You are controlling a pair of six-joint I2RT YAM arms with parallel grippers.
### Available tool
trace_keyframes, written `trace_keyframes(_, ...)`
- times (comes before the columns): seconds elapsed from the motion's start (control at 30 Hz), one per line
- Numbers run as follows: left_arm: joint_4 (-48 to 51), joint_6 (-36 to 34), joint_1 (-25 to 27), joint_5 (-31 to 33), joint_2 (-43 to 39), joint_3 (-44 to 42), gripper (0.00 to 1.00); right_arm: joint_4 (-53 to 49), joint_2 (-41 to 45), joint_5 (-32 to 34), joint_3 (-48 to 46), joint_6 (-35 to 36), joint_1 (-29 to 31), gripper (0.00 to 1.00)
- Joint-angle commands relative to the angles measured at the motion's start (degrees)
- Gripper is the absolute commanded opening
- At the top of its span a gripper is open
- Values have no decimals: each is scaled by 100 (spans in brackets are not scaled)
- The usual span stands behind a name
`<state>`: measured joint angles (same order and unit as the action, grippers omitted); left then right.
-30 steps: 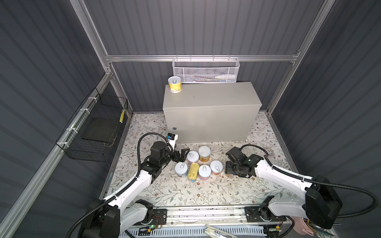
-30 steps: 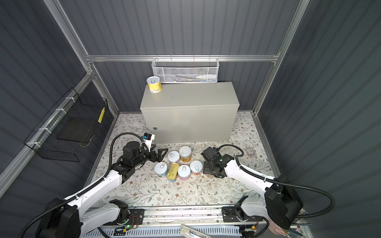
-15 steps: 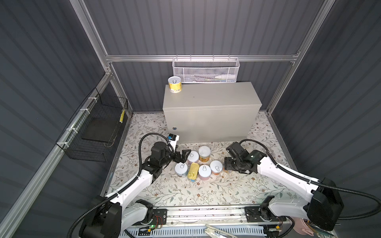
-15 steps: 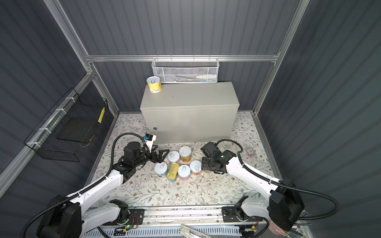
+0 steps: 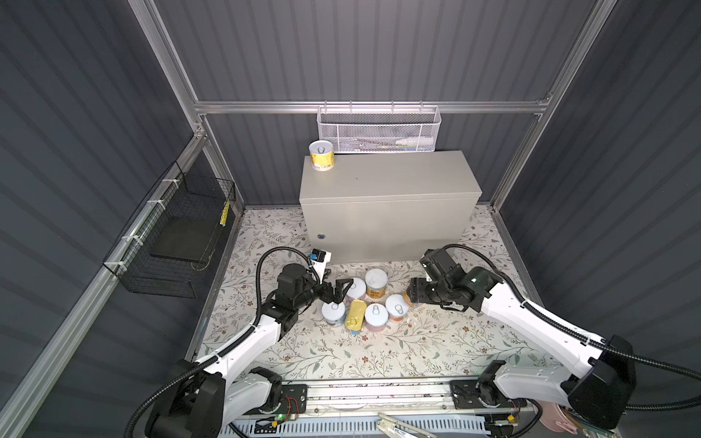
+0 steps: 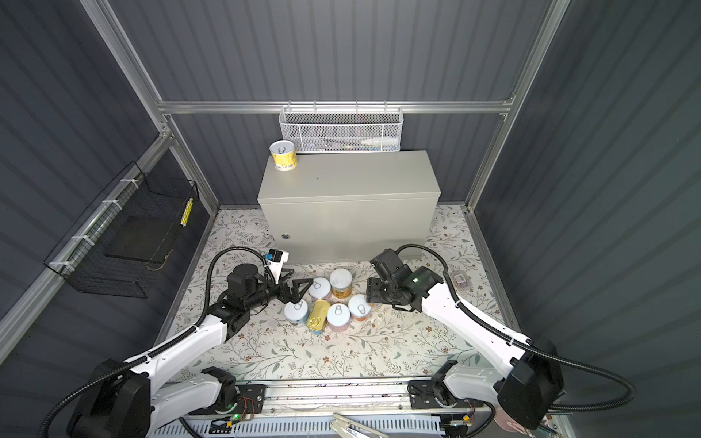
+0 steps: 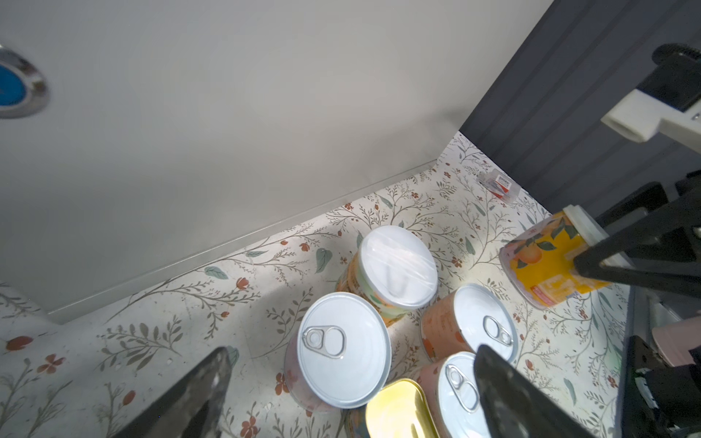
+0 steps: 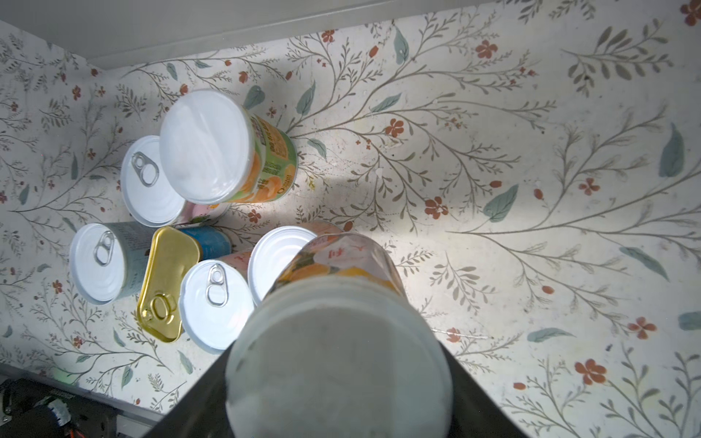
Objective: Place and organize the canned foods onto the counter
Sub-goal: 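Lift the tall yellow can toward the left gripper while the left gripper reaches in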
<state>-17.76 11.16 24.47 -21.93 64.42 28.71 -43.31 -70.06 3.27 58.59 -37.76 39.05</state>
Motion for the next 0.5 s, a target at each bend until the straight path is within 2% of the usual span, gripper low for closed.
trace_keyframes(0.0, -401, 78, 40, -424, 57, -91, 100, 123, 124, -270, 260, 104, 7, 51)
trace_keyframes(0.3, -1327, 284, 57, -1168, 111, -365, 100, 86, -38, -661, 585, 275, 6, 49)
trace_keyframes(0.47, -1644, 315, 101, -1621, 220, -390, 100, 333, -187, -1192, 708, 295, 5, 49)
